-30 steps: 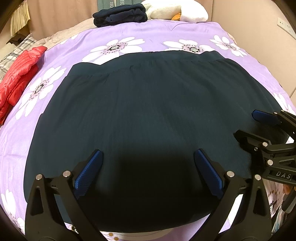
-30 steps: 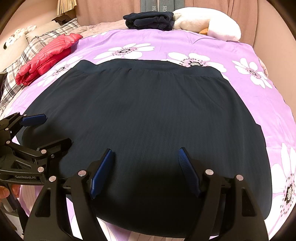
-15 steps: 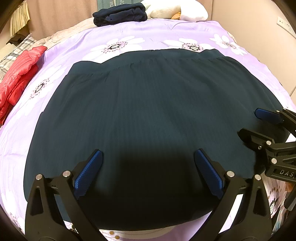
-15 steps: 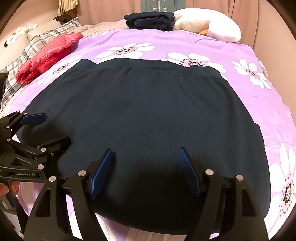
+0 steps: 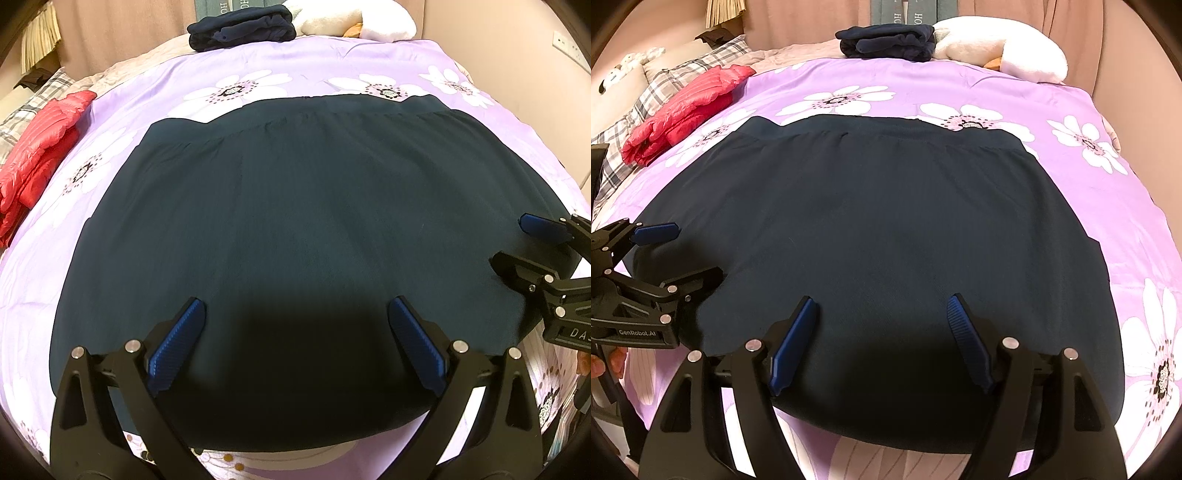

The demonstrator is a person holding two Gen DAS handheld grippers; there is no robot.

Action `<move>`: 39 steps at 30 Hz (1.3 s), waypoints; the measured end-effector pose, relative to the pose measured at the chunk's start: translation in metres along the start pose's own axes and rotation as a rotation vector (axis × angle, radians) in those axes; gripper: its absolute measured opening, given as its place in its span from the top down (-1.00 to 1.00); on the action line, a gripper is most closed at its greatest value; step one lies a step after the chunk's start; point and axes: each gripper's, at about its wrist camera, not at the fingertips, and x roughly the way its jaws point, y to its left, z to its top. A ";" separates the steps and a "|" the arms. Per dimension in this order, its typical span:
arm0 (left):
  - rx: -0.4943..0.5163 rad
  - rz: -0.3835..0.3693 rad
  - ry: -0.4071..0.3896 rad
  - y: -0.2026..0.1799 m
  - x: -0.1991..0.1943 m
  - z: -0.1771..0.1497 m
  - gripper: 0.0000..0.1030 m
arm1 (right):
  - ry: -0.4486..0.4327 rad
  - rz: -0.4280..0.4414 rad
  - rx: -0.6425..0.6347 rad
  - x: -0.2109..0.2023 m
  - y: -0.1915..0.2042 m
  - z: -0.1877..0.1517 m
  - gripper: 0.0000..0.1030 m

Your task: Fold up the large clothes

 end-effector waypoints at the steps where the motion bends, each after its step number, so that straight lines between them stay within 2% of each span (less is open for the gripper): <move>1: 0.001 0.000 0.000 0.000 0.000 0.000 -0.96 | 0.000 0.000 0.001 -0.001 -0.001 -0.001 -0.45; 24: 0.002 0.004 0.002 0.006 -0.002 -0.004 -0.96 | -0.001 -0.002 0.003 -0.004 -0.005 -0.003 -0.45; 39: -0.014 0.029 0.010 0.030 -0.007 -0.013 -0.96 | -0.003 -0.007 0.009 -0.009 -0.017 -0.005 -0.45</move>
